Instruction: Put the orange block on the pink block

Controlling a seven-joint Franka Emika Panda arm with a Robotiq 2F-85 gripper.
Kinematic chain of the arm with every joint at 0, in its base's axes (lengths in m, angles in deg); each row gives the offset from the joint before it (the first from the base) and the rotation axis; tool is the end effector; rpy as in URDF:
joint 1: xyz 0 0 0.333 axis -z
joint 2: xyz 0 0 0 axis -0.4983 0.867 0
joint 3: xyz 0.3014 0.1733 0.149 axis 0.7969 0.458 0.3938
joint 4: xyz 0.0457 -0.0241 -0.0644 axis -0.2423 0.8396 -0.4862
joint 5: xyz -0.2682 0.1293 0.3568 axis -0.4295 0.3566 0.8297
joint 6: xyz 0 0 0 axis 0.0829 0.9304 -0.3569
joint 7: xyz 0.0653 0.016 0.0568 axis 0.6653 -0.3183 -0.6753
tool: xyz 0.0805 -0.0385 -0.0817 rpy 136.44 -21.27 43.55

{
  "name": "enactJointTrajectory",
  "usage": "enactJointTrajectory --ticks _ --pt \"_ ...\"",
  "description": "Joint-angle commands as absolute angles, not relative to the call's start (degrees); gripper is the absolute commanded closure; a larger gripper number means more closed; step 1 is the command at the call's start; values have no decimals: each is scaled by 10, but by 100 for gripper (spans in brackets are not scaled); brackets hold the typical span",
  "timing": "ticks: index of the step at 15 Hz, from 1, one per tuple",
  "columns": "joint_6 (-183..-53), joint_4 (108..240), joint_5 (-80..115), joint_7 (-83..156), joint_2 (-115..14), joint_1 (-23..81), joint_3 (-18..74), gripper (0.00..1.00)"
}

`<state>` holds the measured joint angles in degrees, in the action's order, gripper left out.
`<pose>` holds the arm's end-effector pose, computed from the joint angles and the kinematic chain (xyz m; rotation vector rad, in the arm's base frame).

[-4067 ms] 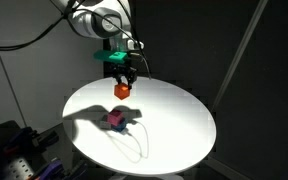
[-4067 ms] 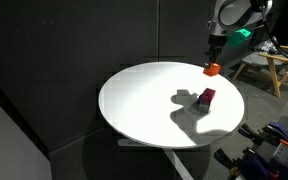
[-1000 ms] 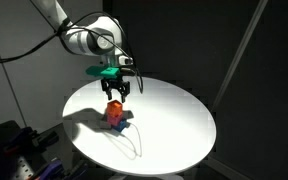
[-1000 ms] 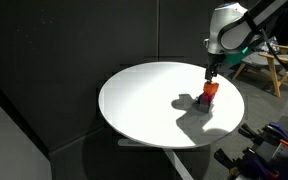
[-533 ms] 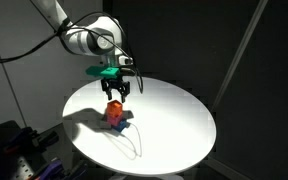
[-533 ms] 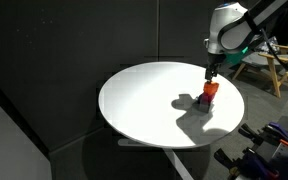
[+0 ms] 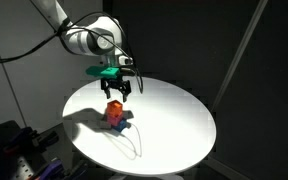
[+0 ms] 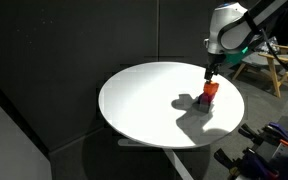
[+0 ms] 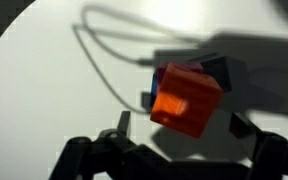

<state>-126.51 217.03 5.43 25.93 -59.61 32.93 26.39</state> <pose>0.5539 -0.0846 0.2636 2.9582 0.2438 -0.0296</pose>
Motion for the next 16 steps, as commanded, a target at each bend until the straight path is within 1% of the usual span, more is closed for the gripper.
enactJointTrajectory --ticks 1,9,16 --pt "-1257 2176 69 244 -624 335 268 0" --pt "-1226 2216 104 246 -729 333 271 0" --pt "-1099 2244 124 266 -829 338 269 0"
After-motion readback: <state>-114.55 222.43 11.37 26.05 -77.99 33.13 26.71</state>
